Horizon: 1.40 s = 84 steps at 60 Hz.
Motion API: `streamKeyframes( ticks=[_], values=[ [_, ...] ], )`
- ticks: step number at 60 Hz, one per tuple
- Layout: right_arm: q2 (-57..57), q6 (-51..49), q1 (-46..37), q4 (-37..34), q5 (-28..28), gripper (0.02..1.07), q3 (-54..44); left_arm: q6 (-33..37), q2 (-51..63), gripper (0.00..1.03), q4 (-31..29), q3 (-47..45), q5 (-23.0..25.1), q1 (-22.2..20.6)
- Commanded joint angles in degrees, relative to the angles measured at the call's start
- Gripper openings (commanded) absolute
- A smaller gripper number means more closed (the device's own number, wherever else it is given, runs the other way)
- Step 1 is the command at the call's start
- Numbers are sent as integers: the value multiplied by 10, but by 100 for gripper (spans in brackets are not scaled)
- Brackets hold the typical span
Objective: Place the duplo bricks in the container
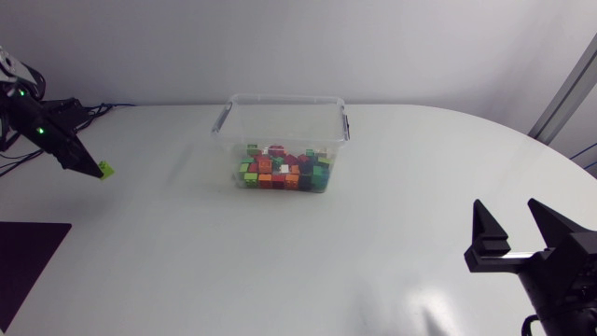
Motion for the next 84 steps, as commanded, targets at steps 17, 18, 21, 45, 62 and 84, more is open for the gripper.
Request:
streamKeyframes(
  ticks=[17, 18, 21, 45, 62, 84],
  values=[
    [-3, -10, -2, -5, -4, 103, -9, -170, -176, 22, 30, -106, 44, -166],
    [-3, -10, -2, -5, -4, 103, -9, -175, -176, 22, 32, -106, 44, -170],
    [-3, -10, -2, -5, -4, 103, -10, -212, -177, 22, 53, -109, 44, -200],
    [-3, -10, -2, -5, -4, 103, -9, -407, -153, 22, 218, -67, 9, -347],
    [-3, -10, -2, -5, -4, 103, -9, -519, -121, 22, 317, -21, -13, -389],
    [-3, -10, -2, -5, -4, 103, -9, -573, -35, 24, 435, 21, -79, -429]
  ],
)
